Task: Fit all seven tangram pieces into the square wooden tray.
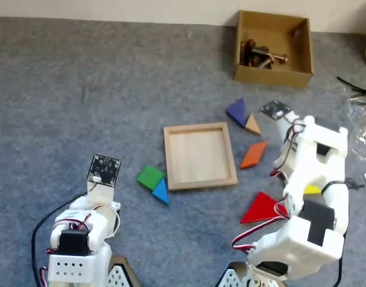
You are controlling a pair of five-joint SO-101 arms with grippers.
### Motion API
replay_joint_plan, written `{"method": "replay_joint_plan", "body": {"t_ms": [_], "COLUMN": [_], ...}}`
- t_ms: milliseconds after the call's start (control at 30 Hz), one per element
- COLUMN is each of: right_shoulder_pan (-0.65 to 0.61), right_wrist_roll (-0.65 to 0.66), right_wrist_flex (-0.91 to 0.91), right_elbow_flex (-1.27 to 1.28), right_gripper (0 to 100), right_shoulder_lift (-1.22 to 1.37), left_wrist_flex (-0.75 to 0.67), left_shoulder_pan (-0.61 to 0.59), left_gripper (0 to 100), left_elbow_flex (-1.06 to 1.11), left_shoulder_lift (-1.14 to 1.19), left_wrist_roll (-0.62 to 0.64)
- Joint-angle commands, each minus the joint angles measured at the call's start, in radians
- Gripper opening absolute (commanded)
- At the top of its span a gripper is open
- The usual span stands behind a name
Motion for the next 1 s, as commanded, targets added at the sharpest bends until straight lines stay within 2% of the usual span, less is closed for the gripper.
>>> {"method": "replay_joint_plan", "body": {"t_ms": [0, 200, 333, 500, 967], "right_shoulder_pan": [-0.004, 0.065, 0.104, 0.114, 0.116], "right_wrist_roll": [0.133, 0.259, 0.270, 0.270, 0.307], "right_wrist_flex": [0.097, 0.093, 0.021, -0.074, -0.081], "right_elbow_flex": [-0.081, -0.079, -0.045, 0.048, 0.125], "right_gripper": [28.9, 28.9, 29.2, 36.3, 36.5], "right_shoulder_lift": [-0.021, -0.015, -0.013, -0.016, -0.013], "left_wrist_flex": [0.003, 0.003, 0.003, 0.003, 0.003], "left_shoulder_pan": [0.024, 0.024, 0.024, 0.024, 0.024], "left_gripper": [1, 1, 1, 1, 1], "left_elbow_flex": [0.021, 0.021, 0.021, 0.021, 0.021], "left_shoulder_lift": [-0.005, -0.005, -0.005, -0.005, -0.005], "left_wrist_roll": [0.008, 0.008, 0.008, 0.008, 0.008]}}
